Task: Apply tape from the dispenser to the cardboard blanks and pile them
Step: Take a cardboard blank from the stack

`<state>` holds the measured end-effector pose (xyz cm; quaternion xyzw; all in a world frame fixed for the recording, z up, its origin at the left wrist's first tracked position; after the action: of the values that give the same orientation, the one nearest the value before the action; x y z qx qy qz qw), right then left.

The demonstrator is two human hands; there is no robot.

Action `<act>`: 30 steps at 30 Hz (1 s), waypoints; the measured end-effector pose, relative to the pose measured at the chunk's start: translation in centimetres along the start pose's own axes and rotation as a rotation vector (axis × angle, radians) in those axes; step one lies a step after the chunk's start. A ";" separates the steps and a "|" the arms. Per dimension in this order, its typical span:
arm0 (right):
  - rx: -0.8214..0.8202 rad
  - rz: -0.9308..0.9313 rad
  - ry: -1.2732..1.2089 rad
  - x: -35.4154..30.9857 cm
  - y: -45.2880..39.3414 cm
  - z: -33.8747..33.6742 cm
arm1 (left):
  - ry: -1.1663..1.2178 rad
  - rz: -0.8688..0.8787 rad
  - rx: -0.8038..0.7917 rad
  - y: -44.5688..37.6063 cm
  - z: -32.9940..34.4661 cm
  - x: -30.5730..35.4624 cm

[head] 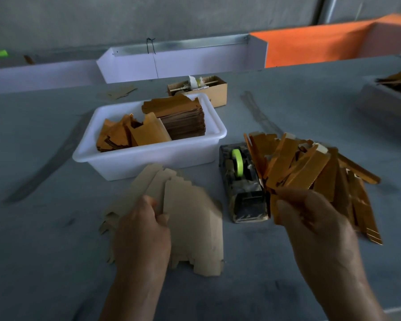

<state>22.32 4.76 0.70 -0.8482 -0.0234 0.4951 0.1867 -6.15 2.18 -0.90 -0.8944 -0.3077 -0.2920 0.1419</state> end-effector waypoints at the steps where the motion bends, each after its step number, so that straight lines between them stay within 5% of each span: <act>1: -0.036 0.046 -0.059 0.3 0.3 0.6 | 0.008 0.035 0.024 0.1 -0.6 0.4; 4: -0.180 0.183 -0.234 1.0 1.1 3.0 | 0.216 0.072 -0.046 0.3 -1.2 0.9; 8: -0.352 0.266 -0.332 0.6 2.3 6.2 | 0.537 -0.093 -0.287 0.6 1.0 -0.1; 18: -0.355 0.402 -0.656 0.8 3.1 9.2 | 0.723 -0.128 -0.571 3.2 3.5 1.9; 26: -0.443 0.337 -0.523 1.2 3.5 9.1 | 0.693 -0.147 -0.503 3.5 5.0 2.2; 30: -0.324 0.200 -0.277 0.9 2.6 7.1 | 0.677 -0.126 -0.466 3.7 5.0 2.3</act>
<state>16.31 4.60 -4.05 -0.7893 -0.0440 0.6124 -0.0070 -0.13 2.61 -3.71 -0.7355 -0.2236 -0.6394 0.0108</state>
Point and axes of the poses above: each hand's wrist, its own y-axis away from the middle knuckle, its own z-axis out of the palm, x = y × z, the point moved 10 cm from there along -y, towards the middle knuckle, and after that the axes turned 5 degrees about -z, right-handed, at the moved point
